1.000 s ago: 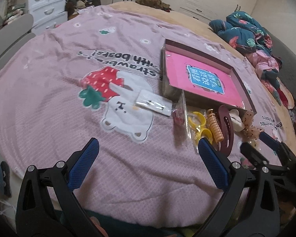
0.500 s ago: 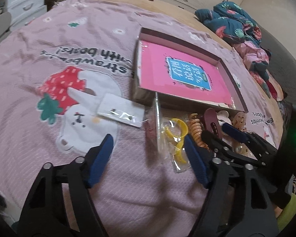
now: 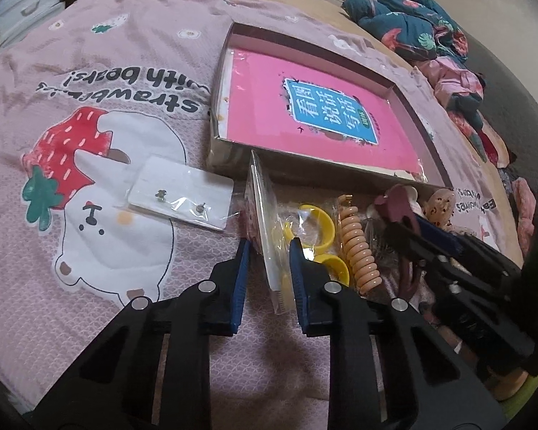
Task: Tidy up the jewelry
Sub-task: 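Grasp the clear plastic packet with the left tool while the right tool grasps the maroon claw clip, then carry the packet into the box and open the left tool while the right tool releases the maroon clip there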
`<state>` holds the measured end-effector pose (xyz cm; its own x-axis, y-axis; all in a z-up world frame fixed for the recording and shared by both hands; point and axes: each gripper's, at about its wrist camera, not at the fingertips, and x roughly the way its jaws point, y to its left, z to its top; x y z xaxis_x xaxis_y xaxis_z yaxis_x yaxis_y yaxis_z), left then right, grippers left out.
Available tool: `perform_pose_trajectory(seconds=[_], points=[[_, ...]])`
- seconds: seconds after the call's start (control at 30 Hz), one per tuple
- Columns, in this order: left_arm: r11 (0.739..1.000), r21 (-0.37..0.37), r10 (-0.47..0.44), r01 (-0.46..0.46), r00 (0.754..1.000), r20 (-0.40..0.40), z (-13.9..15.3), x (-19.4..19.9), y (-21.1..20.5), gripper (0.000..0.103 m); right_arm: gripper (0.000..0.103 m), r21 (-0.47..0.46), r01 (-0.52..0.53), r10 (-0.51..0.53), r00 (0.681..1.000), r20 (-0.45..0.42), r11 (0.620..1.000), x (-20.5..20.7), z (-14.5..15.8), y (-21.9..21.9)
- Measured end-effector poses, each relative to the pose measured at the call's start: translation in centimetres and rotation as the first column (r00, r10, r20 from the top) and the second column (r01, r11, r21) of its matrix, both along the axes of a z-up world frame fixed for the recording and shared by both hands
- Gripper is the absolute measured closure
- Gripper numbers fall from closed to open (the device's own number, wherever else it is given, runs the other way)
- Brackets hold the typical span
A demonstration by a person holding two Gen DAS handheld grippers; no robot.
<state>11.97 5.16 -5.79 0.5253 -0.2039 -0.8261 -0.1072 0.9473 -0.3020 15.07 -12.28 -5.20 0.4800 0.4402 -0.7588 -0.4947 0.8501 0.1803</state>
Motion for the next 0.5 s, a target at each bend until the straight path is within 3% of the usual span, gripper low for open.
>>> perform_pose_trajectory(seconds=[0.3, 0.5], points=[[1.0, 0.019, -0.009, 0.008, 0.998, 0.068, 2.9, -0.6, -0.4, 0.091, 0.072, 0.047, 0.056, -0.058, 0.998, 0.031, 0.997, -0.8, 2.9, -3.9], [0.999, 0.039, -0.023, 0.019, 0.994, 0.108, 5.2, 0.5, -1.1, 0.098, 0.072, 0.071, 0.102, -0.107, 0.992, 0.073, 0.992, -0.5, 5.5, -7.0]])
